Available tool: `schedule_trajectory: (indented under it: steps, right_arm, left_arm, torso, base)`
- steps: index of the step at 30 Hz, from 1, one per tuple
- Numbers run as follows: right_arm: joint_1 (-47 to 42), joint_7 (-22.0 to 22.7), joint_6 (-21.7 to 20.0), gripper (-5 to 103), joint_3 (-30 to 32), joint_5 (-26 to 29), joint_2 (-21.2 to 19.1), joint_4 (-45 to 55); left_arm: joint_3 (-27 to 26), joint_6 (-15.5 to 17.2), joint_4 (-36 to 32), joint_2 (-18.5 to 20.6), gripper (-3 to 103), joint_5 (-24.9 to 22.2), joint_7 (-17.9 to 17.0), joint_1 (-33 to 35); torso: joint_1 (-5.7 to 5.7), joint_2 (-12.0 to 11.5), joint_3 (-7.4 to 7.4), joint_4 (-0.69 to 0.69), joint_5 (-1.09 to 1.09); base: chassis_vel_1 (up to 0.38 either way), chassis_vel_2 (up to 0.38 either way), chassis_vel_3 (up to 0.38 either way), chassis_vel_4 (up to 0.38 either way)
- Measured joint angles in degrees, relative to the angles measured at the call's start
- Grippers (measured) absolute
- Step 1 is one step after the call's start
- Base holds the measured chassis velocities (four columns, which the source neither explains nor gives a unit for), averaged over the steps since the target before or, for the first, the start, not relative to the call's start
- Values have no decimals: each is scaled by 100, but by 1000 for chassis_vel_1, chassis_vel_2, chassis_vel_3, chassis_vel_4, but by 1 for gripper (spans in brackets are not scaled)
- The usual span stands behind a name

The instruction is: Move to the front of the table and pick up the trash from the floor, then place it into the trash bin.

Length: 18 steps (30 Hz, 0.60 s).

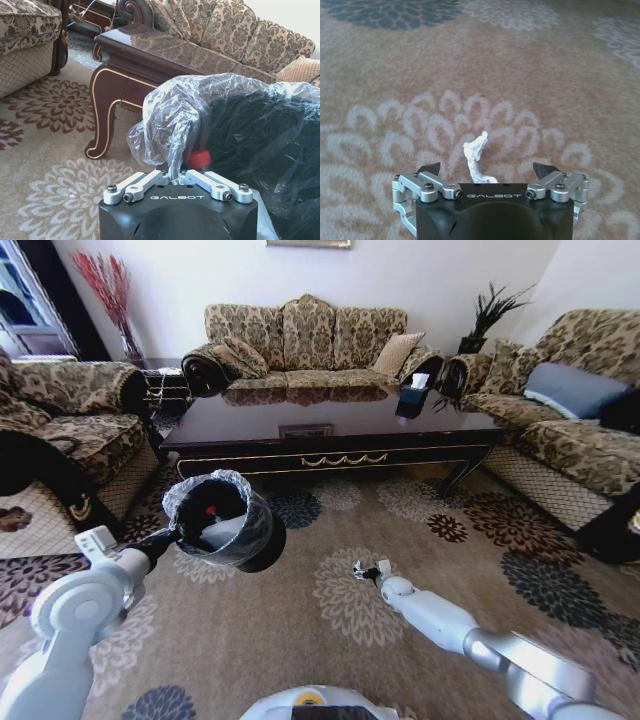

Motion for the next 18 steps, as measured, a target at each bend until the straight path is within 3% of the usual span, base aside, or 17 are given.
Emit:
schedule_trajectory:
  steps: [10, 12, 15, 17, 18]
  right_arm:
    - [31, -319, 44, 103, 125, -247, 222, -532]
    - [36, -367, 79, 99, 146, -271, 250, -580]
    - [55, -451, 140, 84, 187, -333, 327, -681]
    - [64, -457, 142, 84, 191, -345, 353, -705]
    - [66, -458, 142, 79, 191, -347, 358, -710]
  left_arm:
    - [8, -4, -79, -93, 3, 82, 38, 95]
    - [15, -4, -79, -94, 3, 89, 41, 95]
    - [29, -7, -89, -82, 3, 96, 45, 85]
    - [30, -7, -98, -76, 3, 96, 48, 84]
    - [30, -7, -100, -75, 3, 96, 48, 85]
  torso:
    - [0, 0, 0, 0, -2]
    - [0, 0, 0, 0, -1]
    - [0, 0, 0, 0, -1]
    - [0, 0, 0, 0, -1]
    - [0, 0, 0, 0, -1]
  base:
    - [0, 0, 0, 0]
    - [0, 0, 0, 0]
    - [0, 0, 0, 0]
    - [0, 0, 0, 0]
    - [0, 0, 0, 0]
